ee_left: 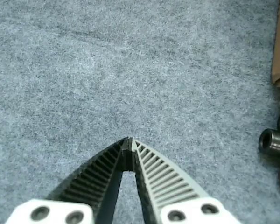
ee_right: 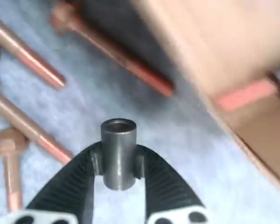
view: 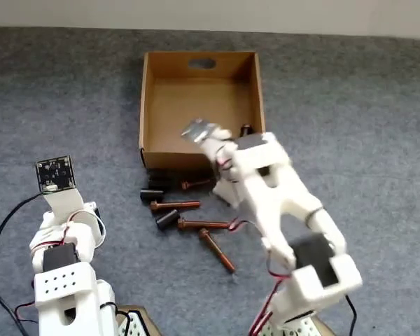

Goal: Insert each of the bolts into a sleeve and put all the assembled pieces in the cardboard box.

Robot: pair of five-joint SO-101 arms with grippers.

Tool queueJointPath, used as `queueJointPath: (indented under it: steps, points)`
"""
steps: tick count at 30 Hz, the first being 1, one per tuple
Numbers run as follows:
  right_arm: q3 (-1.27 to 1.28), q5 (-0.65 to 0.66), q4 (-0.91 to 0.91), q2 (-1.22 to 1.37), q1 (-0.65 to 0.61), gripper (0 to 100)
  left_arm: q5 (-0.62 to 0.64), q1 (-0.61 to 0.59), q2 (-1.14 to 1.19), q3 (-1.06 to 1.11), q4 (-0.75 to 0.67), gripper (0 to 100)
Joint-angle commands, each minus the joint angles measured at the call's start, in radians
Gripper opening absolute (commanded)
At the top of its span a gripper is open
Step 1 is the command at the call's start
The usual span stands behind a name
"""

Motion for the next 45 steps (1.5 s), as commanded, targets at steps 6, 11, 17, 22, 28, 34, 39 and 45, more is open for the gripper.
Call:
queueJointPath:
  steps: [6,11,17,22,28,34,39,45]
  points:
    - [0.225,-0.166,0.033,-0.274,0.251,0.6,0.008,0.008,-0.007,-0.048,-0.017,1]
    - [0.423,-0.166,-0.122,-0.288,0.297,0.6,0.008,0.013,-0.007,-0.047,-0.017,1]
    - [0.492,-0.164,-0.174,-0.288,0.291,0.6,0.008,0.013,-0.007,-0.047,-0.017,1]
    - [0.492,-0.164,-0.154,-0.280,0.291,6.2,0.008,0.013,-0.007,-0.047,-0.017,1]
    - [0.492,-0.164,-0.111,-0.288,0.291,18.0,0.008,0.013,-0.007,-0.047,-0.017,1]
    - [0.492,-0.143,-0.128,-0.280,0.291,18.0,0.006,0.013,-0.007,-0.047,-0.017,1]
    - [0.542,-0.006,-0.220,-0.278,0.291,17.8,0.005,0.013,-0.007,-0.045,-0.017,1]
    - [0.565,0.005,-0.251,-0.283,0.291,8.9,0.005,0.013,-0.007,-0.045,-0.017,1]
